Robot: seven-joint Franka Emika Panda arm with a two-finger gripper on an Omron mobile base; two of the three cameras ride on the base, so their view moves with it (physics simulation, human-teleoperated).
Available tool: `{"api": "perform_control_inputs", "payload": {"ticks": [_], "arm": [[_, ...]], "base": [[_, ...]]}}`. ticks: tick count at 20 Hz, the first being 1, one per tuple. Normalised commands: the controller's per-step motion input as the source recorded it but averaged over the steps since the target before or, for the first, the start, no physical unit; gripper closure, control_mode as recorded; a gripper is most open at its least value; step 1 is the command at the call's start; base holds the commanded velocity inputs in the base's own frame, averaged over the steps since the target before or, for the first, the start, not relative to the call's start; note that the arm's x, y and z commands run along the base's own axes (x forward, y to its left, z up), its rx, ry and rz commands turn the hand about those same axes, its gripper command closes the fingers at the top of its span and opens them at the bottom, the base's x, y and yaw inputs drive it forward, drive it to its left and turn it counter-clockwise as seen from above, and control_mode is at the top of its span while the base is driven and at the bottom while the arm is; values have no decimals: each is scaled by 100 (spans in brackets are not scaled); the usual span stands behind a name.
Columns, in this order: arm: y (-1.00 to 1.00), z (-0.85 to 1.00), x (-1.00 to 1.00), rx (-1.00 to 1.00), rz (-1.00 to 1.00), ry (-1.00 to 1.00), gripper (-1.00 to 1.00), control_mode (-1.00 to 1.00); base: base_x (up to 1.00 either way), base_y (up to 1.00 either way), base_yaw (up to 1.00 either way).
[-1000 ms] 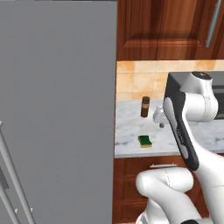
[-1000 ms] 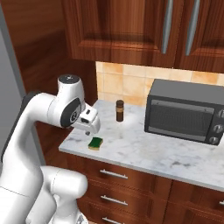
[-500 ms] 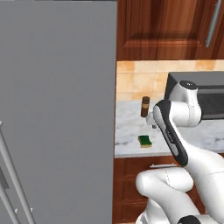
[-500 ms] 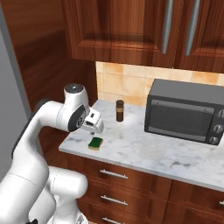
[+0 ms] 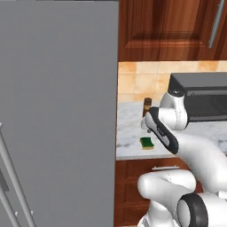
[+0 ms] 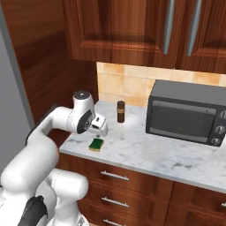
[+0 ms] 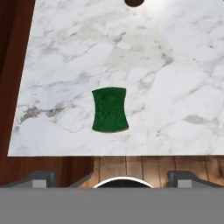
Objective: Place the sponge inside the microwave to prepare for sanitizing.
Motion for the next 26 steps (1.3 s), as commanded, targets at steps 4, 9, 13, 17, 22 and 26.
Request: {"api": "perform_control_inputs", "payload": {"ticks": [4, 9, 13, 17, 22, 26], "arm": [[0, -46, 52, 0, 0, 17, -100, -100], [-3, -44, 55, 0, 0, 11, -100, -100], [0, -36, 51, 0, 0, 4, -100, -100], [0, -31, 16, 0, 0, 0, -100, -100], [0, -37, 1, 0, 1, 0, -100, -100], [3, -32, 0, 0, 4, 0, -100, -100]], "base": [[0, 0, 0], [0, 0, 0], [0, 0, 0], [0, 0, 0], [0, 0, 0], [0, 0, 0]]}}
